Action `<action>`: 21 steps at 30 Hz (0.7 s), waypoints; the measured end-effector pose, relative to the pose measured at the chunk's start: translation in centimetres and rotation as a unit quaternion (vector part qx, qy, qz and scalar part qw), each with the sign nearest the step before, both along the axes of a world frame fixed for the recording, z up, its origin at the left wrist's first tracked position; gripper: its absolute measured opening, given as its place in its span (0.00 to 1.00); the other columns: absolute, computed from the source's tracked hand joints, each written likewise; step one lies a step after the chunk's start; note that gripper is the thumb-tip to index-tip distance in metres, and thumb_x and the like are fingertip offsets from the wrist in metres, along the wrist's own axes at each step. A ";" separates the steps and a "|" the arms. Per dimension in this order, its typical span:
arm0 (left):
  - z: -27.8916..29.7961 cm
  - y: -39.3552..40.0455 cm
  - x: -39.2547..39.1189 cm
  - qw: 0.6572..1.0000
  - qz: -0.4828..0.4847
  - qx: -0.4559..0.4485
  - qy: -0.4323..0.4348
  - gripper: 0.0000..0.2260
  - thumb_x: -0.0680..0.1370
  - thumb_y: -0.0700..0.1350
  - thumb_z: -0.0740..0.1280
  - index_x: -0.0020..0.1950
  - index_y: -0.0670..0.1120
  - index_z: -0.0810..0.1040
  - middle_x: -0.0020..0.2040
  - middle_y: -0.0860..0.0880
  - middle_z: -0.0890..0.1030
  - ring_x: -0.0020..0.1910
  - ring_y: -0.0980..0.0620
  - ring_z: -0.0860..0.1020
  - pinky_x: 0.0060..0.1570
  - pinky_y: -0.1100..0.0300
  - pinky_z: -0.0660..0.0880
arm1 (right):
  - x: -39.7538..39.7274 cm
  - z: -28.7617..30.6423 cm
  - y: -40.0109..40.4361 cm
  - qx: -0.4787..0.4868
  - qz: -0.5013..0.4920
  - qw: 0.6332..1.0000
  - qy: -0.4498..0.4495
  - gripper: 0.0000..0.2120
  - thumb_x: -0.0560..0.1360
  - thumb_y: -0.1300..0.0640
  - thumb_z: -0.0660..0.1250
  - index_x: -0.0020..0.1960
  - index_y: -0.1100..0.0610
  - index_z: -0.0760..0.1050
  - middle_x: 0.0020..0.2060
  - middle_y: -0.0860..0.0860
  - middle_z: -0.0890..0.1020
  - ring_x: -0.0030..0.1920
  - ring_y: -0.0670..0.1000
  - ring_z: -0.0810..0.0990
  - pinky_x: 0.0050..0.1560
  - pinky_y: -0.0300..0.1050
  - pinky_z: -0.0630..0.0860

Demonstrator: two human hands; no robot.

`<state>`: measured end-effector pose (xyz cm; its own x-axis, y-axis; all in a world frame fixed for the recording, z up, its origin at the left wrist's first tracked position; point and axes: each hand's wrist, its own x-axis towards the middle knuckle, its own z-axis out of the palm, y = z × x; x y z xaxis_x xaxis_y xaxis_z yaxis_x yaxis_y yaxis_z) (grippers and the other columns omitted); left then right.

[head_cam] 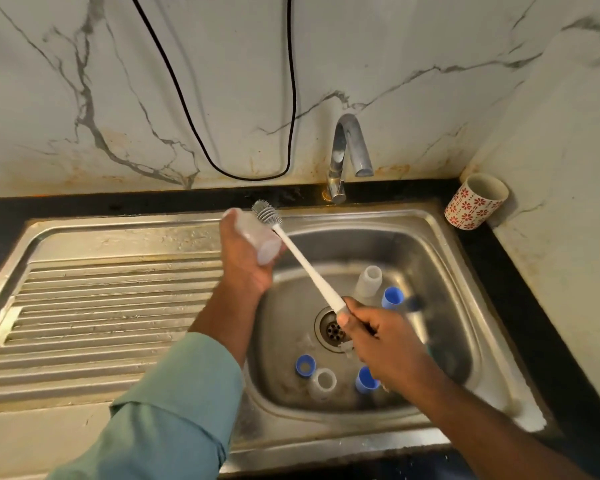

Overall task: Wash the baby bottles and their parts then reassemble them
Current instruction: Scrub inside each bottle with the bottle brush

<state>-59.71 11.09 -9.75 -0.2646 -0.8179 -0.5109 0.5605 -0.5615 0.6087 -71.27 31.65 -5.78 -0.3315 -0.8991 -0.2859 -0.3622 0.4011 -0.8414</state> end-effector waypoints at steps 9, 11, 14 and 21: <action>1.1 0.4 -0.6 0.991 0.093 0.098 0.022 0.31 0.74 0.68 0.64 0.64 0.44 0.70 0.56 0.40 0.79 0.52 0.43 0.80 0.43 0.51 0.80 | 0.8 -0.9 0.8 0.000 -0.038 0.998 -0.051 0.09 0.80 0.50 0.62 0.50 0.51 0.80 0.24 0.46 0.71 0.24 0.44 0.67 0.26 0.45 0.68; 1.1 1.1 -1.3 0.992 0.087 0.087 0.013 0.32 0.72 0.61 0.72 0.67 0.43 0.69 0.56 0.41 0.79 0.52 0.44 0.80 0.39 0.53 0.80 | 1.1 -0.4 0.1 0.001 -0.073 0.991 -0.111 0.06 0.80 0.50 0.62 0.50 0.43 0.78 0.26 0.48 0.72 0.23 0.45 0.67 0.24 0.42 0.67; 1.1 0.5 -0.9 0.980 0.176 0.086 0.035 0.33 0.70 0.50 0.78 0.69 0.45 0.67 0.55 0.41 0.79 0.49 0.43 0.81 0.35 0.55 0.81 | 1.3 0.2 1.1 0.022 -0.067 0.989 -0.129 0.07 0.80 0.47 0.62 0.49 0.46 0.79 0.28 0.51 0.73 0.23 0.47 0.67 0.23 0.41 0.67; 1.6 0.6 -1.1 0.980 0.180 0.080 0.001 0.29 0.71 0.44 0.77 0.65 0.47 0.65 0.56 0.39 0.77 0.55 0.37 0.79 0.44 0.45 0.83 | 1.1 0.6 0.8 0.041 -0.063 0.990 -0.118 0.10 0.80 0.47 0.62 0.48 0.49 0.79 0.28 0.52 0.74 0.23 0.48 0.68 0.22 0.40 0.68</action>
